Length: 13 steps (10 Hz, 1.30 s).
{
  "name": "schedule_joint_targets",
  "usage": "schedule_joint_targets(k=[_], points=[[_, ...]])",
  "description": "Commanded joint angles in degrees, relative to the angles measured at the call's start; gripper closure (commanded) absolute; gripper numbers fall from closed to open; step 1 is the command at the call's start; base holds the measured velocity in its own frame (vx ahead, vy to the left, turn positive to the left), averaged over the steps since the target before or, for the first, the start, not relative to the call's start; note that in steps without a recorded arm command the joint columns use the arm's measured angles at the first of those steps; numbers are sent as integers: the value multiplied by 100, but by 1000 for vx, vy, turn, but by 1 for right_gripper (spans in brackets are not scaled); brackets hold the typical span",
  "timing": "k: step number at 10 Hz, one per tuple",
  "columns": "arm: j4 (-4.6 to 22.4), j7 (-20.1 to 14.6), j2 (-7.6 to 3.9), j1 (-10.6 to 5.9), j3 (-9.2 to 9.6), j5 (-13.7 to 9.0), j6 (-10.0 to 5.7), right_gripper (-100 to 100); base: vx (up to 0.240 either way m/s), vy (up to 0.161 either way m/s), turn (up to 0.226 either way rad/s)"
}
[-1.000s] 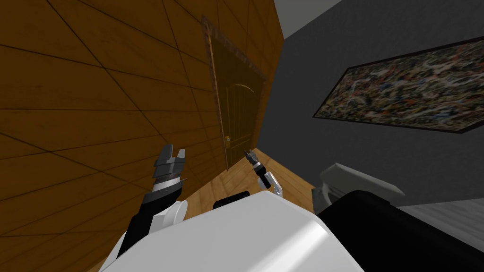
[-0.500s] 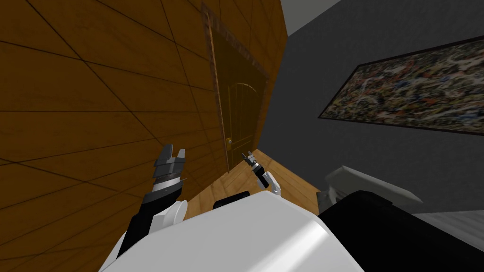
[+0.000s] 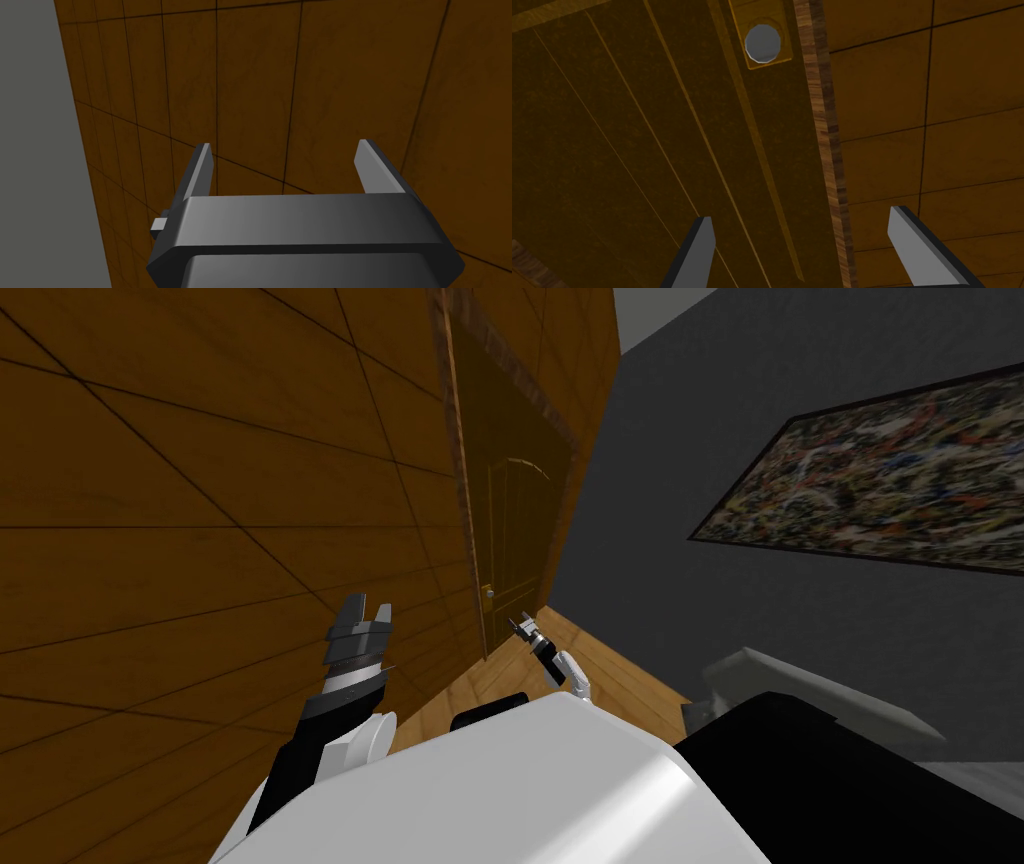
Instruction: Pull the door open
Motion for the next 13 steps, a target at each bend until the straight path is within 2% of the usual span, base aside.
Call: schedule_joint_targets(k=[1,7,8,9,11,13], points=[[140,103,-23,-61,22,208,4,-100,154,42,-7],[612,430,-54,-253,46,746,-62,-100,164,46,-8],[658,462,-57,-272,48,799,-68,-100,192,51,-8],[630,431,-59,-268,45,759,-63,-100,80,24,-1],[755,546,-18,-398,-112,723,28,-100,-145,-41,213],[945,717,55,-598,-366,653,171,-100,-147,-16,286]])
